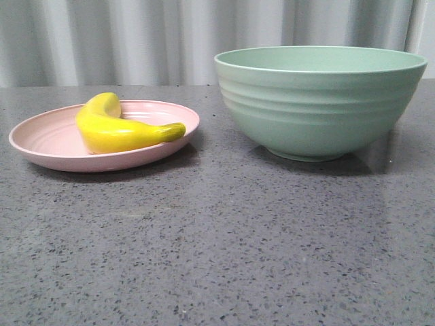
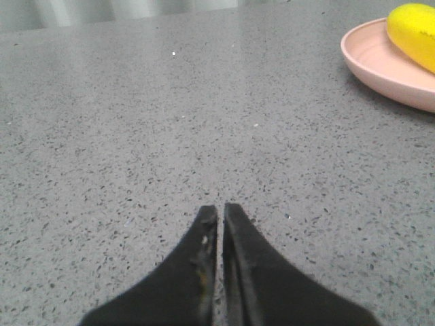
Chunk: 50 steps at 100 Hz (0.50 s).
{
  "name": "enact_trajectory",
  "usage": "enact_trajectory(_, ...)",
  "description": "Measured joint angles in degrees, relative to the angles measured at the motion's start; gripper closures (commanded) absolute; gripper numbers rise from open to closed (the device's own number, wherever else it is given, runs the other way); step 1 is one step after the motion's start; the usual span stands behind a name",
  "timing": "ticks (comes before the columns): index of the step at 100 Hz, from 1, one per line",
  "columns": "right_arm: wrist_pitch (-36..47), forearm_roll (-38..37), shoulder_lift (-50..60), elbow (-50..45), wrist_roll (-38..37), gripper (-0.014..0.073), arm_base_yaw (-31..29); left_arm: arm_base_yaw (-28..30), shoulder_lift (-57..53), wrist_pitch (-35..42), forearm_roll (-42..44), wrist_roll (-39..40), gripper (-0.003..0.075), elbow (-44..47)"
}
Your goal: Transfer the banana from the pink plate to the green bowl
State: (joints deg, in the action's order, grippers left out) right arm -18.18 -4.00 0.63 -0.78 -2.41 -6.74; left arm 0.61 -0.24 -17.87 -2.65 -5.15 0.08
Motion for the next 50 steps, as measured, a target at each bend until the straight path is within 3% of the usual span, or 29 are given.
enact_trajectory(50,0.35,-3.96,0.00,0.00,0.00,0.0673,0.00,-0.14,0.00,2.02,-1.45,0.00,0.0739,0.00)
